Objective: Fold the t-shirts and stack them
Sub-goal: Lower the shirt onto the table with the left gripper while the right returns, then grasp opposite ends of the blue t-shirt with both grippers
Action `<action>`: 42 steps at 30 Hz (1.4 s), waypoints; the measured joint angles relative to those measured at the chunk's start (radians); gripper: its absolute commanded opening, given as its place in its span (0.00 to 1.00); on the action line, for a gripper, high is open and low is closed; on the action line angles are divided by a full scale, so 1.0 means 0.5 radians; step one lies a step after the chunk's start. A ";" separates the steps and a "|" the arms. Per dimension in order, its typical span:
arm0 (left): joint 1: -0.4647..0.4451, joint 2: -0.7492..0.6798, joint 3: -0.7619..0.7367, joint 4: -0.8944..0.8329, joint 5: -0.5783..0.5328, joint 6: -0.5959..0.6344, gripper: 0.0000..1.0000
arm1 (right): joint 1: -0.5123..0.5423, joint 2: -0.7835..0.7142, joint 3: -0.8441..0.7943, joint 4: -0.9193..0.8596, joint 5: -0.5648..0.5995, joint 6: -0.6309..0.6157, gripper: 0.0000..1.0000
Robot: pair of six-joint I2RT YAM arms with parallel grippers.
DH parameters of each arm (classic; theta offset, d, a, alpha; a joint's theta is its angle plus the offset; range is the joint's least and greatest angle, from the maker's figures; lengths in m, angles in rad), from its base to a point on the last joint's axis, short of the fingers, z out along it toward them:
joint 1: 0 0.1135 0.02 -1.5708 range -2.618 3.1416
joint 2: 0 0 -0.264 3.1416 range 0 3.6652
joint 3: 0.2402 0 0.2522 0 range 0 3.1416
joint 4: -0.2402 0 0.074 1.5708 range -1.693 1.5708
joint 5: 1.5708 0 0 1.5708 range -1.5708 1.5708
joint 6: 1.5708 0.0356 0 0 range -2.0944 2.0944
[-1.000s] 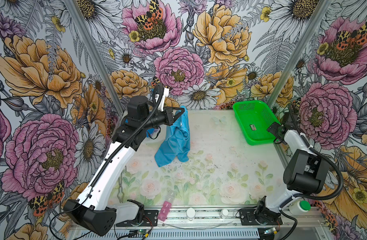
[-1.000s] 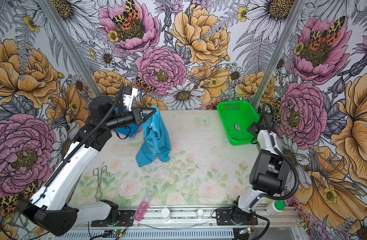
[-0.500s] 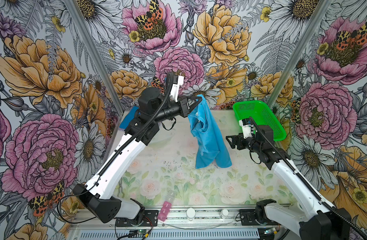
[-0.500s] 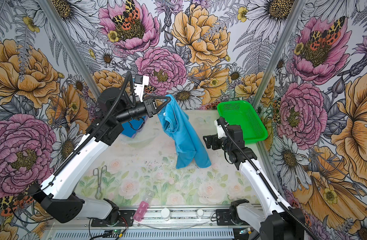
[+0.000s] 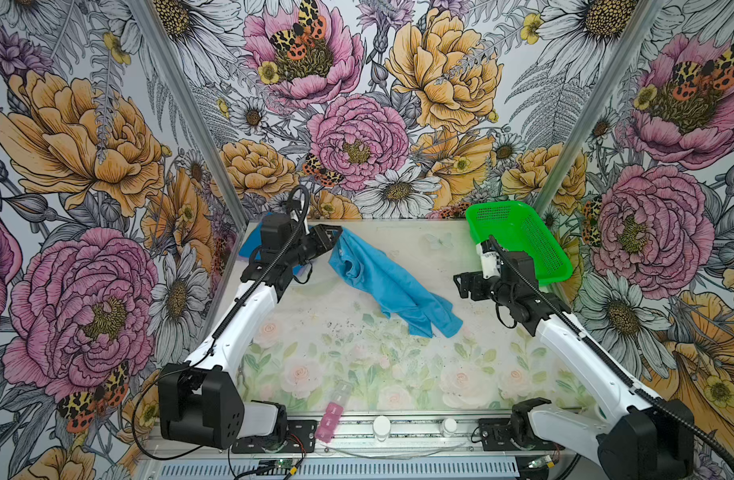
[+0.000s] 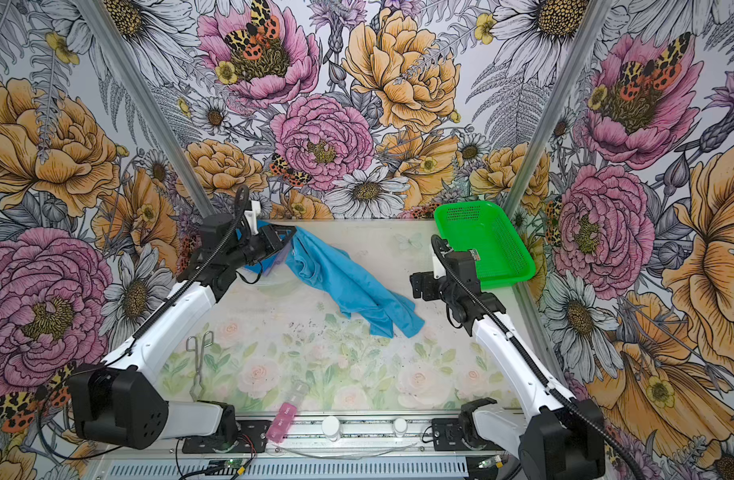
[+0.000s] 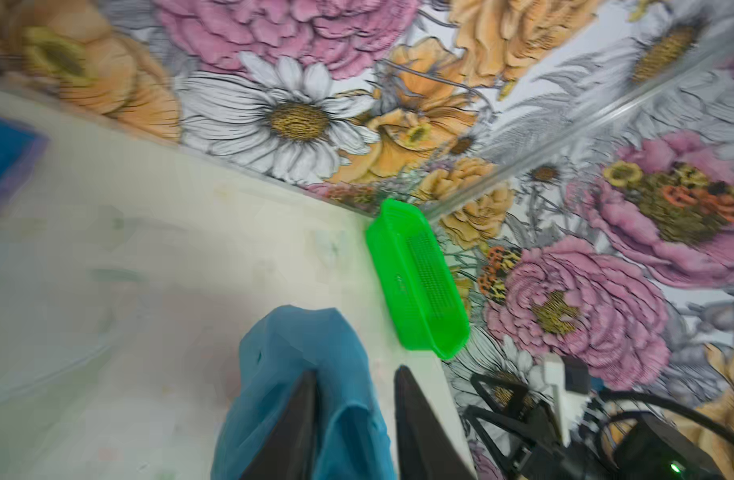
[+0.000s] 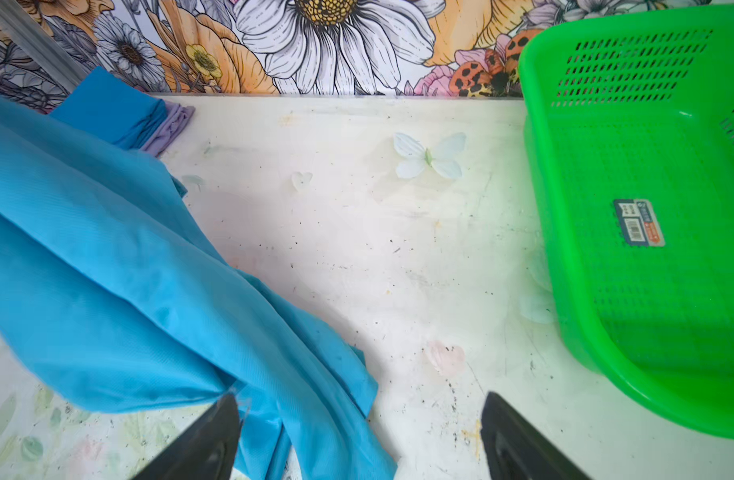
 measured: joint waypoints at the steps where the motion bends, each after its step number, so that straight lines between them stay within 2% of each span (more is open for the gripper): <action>1: 0.066 -0.001 -0.020 -0.050 -0.019 0.005 0.90 | 0.001 0.039 0.005 -0.015 -0.002 0.014 0.92; 2: 0.121 -0.010 -0.042 -0.091 -0.034 0.015 0.93 | 0.001 0.087 0.008 -0.029 -0.008 0.031 0.91; 5: 0.192 -0.092 -0.125 -0.178 -0.048 0.033 0.94 | 0.016 0.211 0.009 -0.068 -0.040 0.066 0.91; 11: 0.176 -0.206 -0.292 -0.213 -0.053 0.054 0.93 | 0.213 0.462 0.008 -0.121 -0.079 0.134 0.87; 14: 0.071 -0.191 -0.446 -0.222 -0.099 0.059 0.92 | 0.336 0.558 0.006 -0.135 -0.076 0.159 0.87; 20: -0.280 -0.001 -0.634 -0.248 -0.182 0.048 0.89 | 0.595 0.650 0.006 -0.146 -0.103 0.161 0.83; 25: -0.424 0.144 -0.706 -0.150 -0.208 -0.013 0.83 | 0.616 0.844 0.010 -0.143 -0.098 0.188 0.78; 30: -0.488 0.338 -0.690 -0.061 -0.251 -0.064 0.72 | 0.616 1.004 0.071 -0.141 -0.069 0.201 0.60; 32: -0.504 0.425 -0.664 -0.050 -0.262 -0.072 0.72 | 0.616 1.013 0.085 -0.133 -0.066 0.202 0.56; 34: -0.520 0.501 -0.641 -0.037 -0.276 -0.072 0.71 | 0.616 1.013 0.085 -0.134 -0.066 0.200 0.49; 35: -0.531 0.536 -0.632 -0.030 -0.285 -0.072 0.69 | 0.616 1.013 0.085 -0.132 -0.060 0.201 0.43; 37: -0.550 0.582 -0.623 -0.024 -0.302 -0.078 0.60 | 0.616 1.013 0.083 -0.131 -0.050 0.195 0.26; 38: -0.562 0.598 -0.620 -0.023 -0.311 -0.086 0.51 | 0.616 1.013 0.081 -0.133 -0.047 0.194 0.17; 39: -0.569 0.608 -0.618 -0.023 -0.317 -0.080 0.44 | 0.616 1.013 0.079 -0.133 -0.045 0.204 0.12; 40: -0.575 0.621 -0.612 -0.024 -0.325 -0.081 0.33 | 0.616 1.013 0.077 -0.134 -0.039 0.204 0.08; 42: -0.581 0.655 -0.586 -0.018 -0.339 -0.083 0.12 | 0.616 1.009 0.076 -0.134 -0.029 0.198 0.04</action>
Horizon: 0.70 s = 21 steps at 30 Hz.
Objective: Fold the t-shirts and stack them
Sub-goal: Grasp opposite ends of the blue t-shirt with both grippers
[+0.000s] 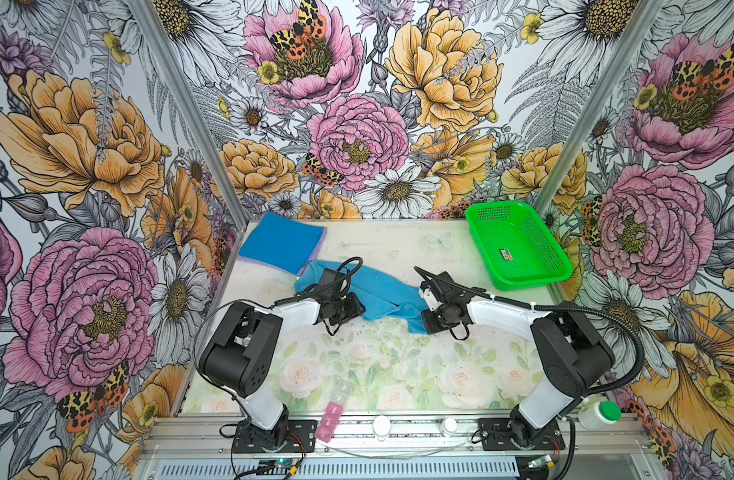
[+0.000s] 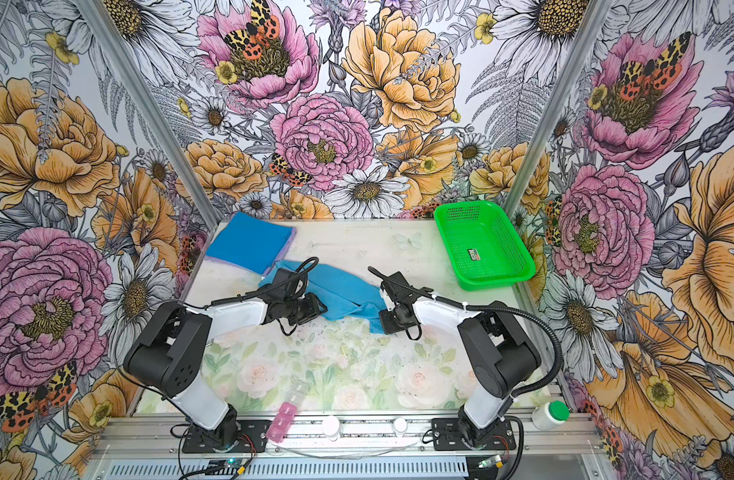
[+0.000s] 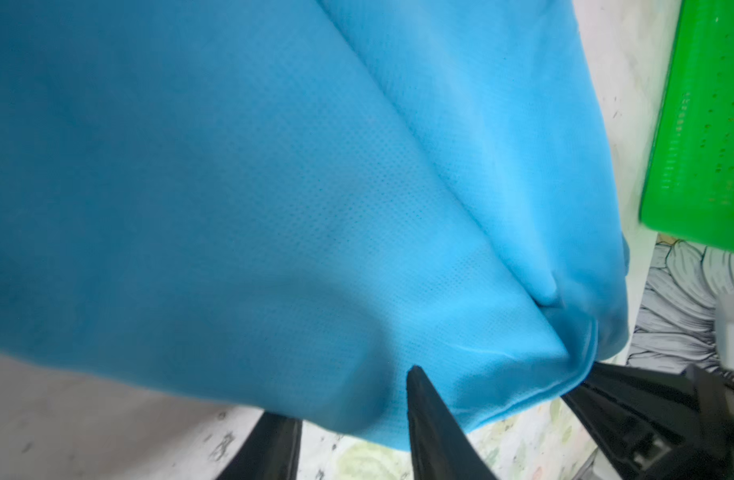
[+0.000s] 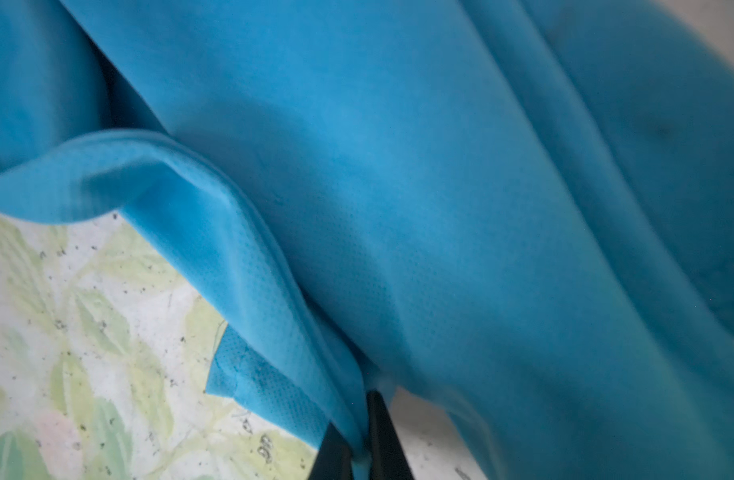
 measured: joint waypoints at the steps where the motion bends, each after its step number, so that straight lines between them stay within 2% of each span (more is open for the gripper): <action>1: -0.001 0.018 0.019 0.002 -0.005 0.002 0.01 | 0.000 -0.012 -0.001 -0.002 0.011 0.000 0.03; 7: -0.001 0.003 0.222 -0.117 -0.053 0.079 0.00 | 0.000 -0.242 0.002 -0.070 0.118 -0.011 0.00; 12: -0.001 -0.247 0.489 -0.365 -0.076 0.238 0.00 | -0.032 -0.557 0.096 -0.242 0.333 -0.075 0.00; 17: -0.001 -0.551 0.916 -0.655 -0.076 0.461 0.00 | -0.064 -0.848 0.377 -0.405 0.555 -0.205 0.00; 21: 0.000 -0.728 1.151 -0.832 -0.046 0.597 0.00 | -0.065 -0.941 0.680 -0.504 0.665 -0.311 0.00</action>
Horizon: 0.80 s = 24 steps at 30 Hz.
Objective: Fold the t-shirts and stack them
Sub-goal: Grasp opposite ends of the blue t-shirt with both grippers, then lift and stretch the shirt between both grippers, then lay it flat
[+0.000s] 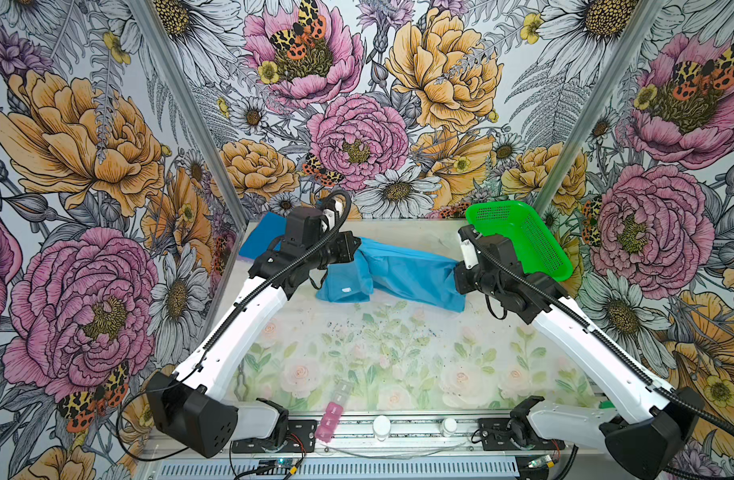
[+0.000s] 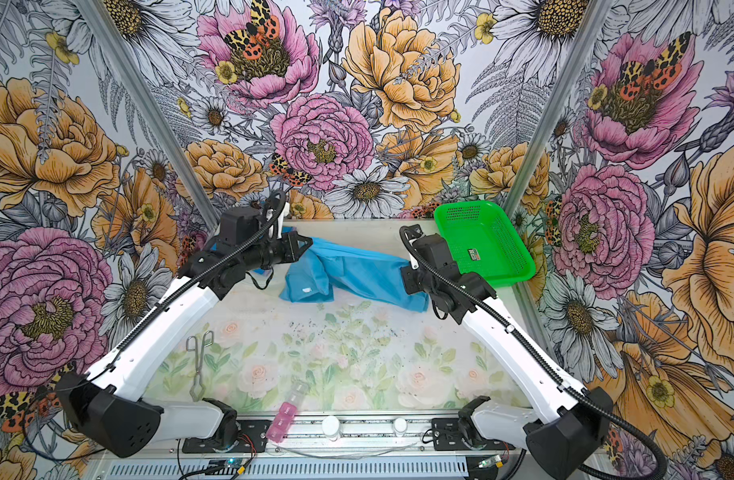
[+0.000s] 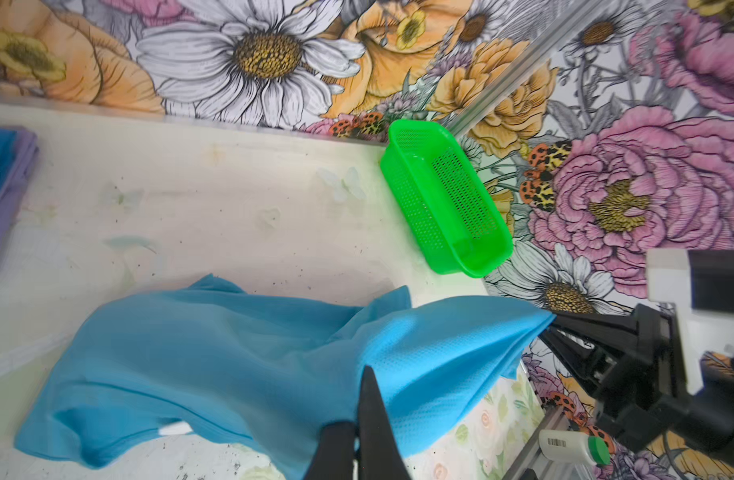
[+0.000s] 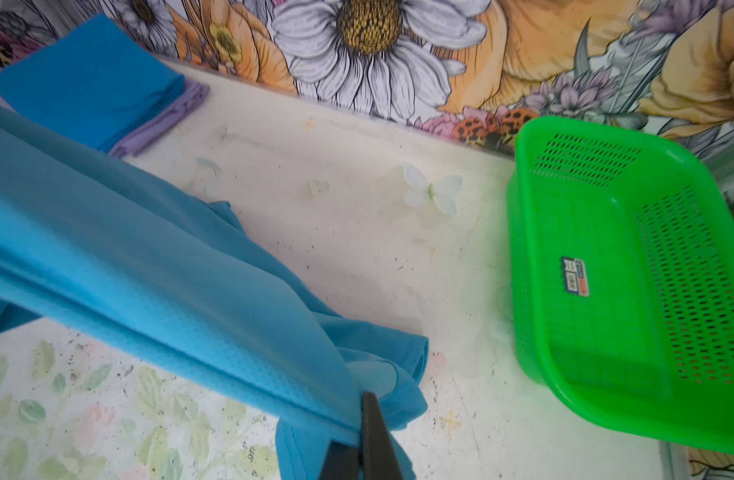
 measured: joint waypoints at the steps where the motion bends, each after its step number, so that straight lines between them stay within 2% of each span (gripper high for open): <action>1: 0.004 -0.045 0.039 -0.038 0.026 0.026 0.00 | 0.009 -0.022 0.069 -0.022 0.024 -0.021 0.00; 4: 0.023 -0.166 0.095 -0.124 0.114 0.086 0.00 | 0.038 -0.117 0.170 -0.064 0.082 -0.070 0.00; 15: 0.189 -0.594 0.192 -0.244 0.768 0.192 0.00 | 0.365 -0.536 0.408 -0.214 0.156 -0.257 0.00; 20: 0.364 -0.607 0.179 -0.220 1.003 0.204 0.00 | 0.381 -0.394 0.619 -0.210 0.209 -0.266 0.00; 24: 0.473 -0.412 0.066 -0.179 1.039 0.197 0.00 | 0.101 -0.092 0.708 -0.212 0.073 -0.255 0.00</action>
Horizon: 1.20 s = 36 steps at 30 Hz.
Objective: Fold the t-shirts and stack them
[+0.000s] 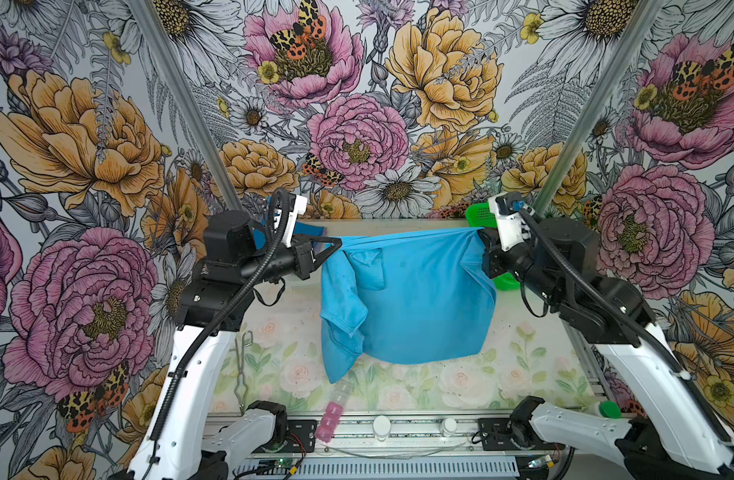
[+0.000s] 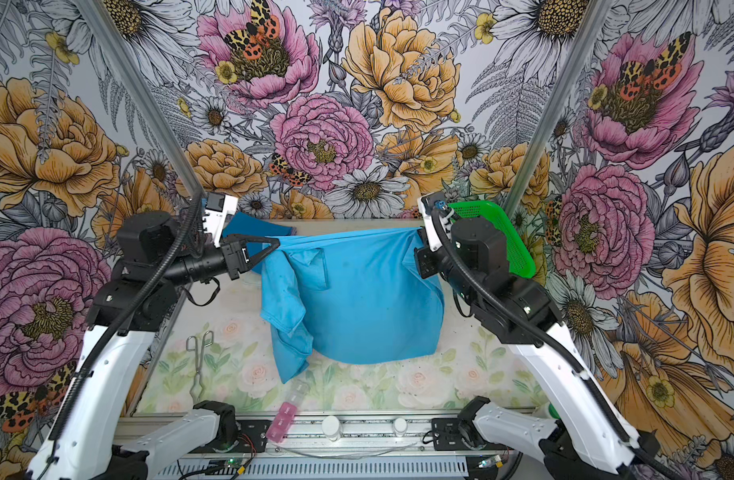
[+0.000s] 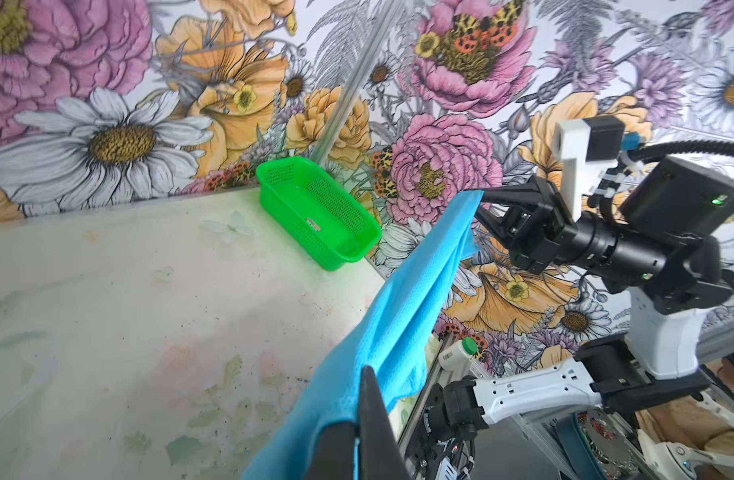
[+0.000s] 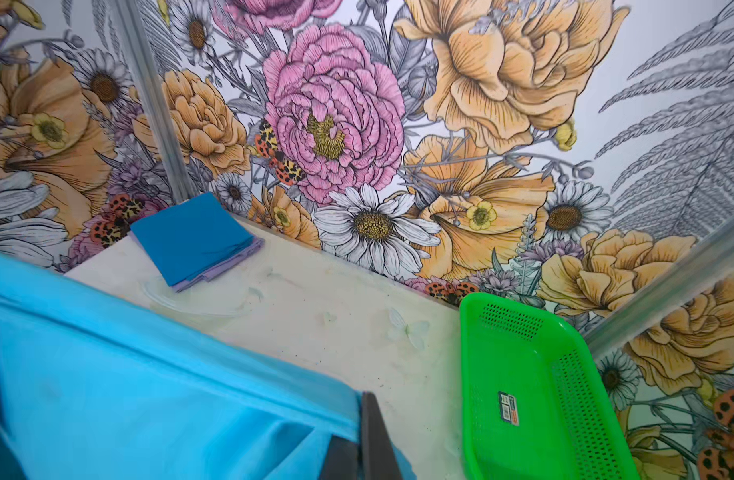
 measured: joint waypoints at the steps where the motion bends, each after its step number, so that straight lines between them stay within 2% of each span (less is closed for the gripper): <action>1: 0.011 0.083 -0.021 0.009 -0.005 -0.008 0.00 | -0.114 0.125 0.031 -0.006 -0.089 0.008 0.00; 2: 0.020 0.190 -0.031 0.025 -0.018 -0.014 0.00 | -0.218 0.265 0.070 -0.011 -0.169 0.014 0.00; 3: 0.021 0.293 -0.034 0.037 -0.037 -0.018 0.07 | -0.283 0.392 0.113 -0.020 -0.224 0.015 0.01; 5: 0.036 0.520 -0.030 0.091 -0.092 -0.034 0.54 | -0.407 0.737 0.268 -0.045 -0.277 0.017 0.19; 7: 0.111 0.724 -0.017 0.123 -0.159 -0.062 0.66 | -0.534 1.038 0.437 -0.065 -0.230 0.034 0.32; 10: 0.227 1.037 0.082 0.192 -0.224 -0.141 0.93 | -0.687 1.428 0.684 -0.068 -0.148 0.077 0.55; 11: 0.253 1.106 0.105 0.218 -0.247 -0.161 0.98 | -0.723 1.513 0.729 -0.069 -0.124 0.088 0.62; 12: 0.267 1.143 0.111 0.230 -0.271 -0.175 0.99 | -0.741 1.557 0.742 -0.071 -0.113 0.098 0.67; 13: 0.276 1.151 0.111 0.228 -0.298 -0.194 0.99 | -0.748 1.576 0.739 -0.088 -0.112 0.104 0.86; 16: 0.271 1.047 0.050 0.276 -0.352 -0.204 0.99 | -0.728 1.506 0.629 -0.085 -0.120 0.127 0.92; 21: 0.211 0.665 -0.404 0.364 -0.460 -0.203 0.99 | -0.674 1.115 0.048 -0.041 -0.143 0.192 0.92; 25: 0.033 0.559 -0.839 0.355 -0.678 -0.225 0.98 | -0.576 0.813 -0.468 -0.027 -0.159 0.275 0.91; 26: -0.033 0.560 -0.930 0.345 -0.743 -0.243 0.98 | -0.539 0.752 -0.591 -0.025 -0.160 0.314 0.99; 27: -0.102 0.560 -1.006 0.327 -0.808 -0.256 0.97 | -0.509 0.704 -0.689 -0.029 -0.166 0.359 1.00; 31: -0.399 0.558 -1.190 0.264 -1.041 -0.331 0.96 | -0.388 0.539 -1.096 -0.018 -0.172 0.563 1.00; 36: -0.581 0.453 -1.337 0.246 -1.226 -0.461 0.92 | -0.336 0.318 -1.473 -0.017 -0.127 0.849 0.99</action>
